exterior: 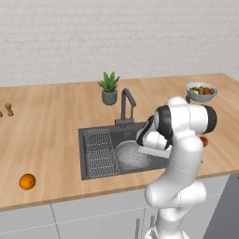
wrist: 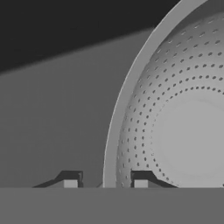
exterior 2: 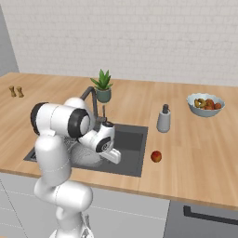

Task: Put the colander in the sink, put the apple, orange in the colander, and turn on the sink faucet and pour water over the colander.

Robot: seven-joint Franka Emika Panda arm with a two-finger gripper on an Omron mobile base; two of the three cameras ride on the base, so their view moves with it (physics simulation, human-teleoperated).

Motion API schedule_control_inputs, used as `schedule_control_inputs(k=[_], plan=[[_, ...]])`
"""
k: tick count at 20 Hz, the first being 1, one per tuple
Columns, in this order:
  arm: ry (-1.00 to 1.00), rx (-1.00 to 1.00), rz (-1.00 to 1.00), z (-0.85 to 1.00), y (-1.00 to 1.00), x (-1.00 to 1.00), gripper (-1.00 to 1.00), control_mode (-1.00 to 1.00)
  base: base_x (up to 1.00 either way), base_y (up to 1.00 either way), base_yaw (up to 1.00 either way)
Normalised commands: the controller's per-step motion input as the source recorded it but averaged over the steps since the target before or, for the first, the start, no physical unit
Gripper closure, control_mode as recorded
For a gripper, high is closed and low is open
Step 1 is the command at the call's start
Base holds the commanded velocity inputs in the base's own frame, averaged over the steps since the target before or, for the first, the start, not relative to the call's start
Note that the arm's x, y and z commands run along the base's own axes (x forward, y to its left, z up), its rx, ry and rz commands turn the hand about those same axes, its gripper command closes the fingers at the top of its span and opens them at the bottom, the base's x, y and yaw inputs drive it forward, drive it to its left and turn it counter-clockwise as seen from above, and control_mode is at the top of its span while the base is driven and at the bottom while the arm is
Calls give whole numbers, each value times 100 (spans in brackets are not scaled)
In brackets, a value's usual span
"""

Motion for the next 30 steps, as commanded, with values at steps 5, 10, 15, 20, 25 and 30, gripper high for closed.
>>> schedule_control_inputs(k=[5, 10, 15, 20, 25, 30], plan=[[-1, 0, 0, 9, 0, -9, 100, -100, 0, 0, 0], [0, 0, 0, 7, -2, 0, 100, -100, 0, 0, 0], [0, 0, 0, 12, -1, -7, -100, -100, 0, 0, 0], [0, 0, 0, 48, -6, -12, -100, -100, 0, 0, 0], [0, 0, 0, 61, -12, -21, -100, -100, 0, 0, 0], [0, 1, -6, 64, -35, -34, -100, -100, 0, 0, 0]])
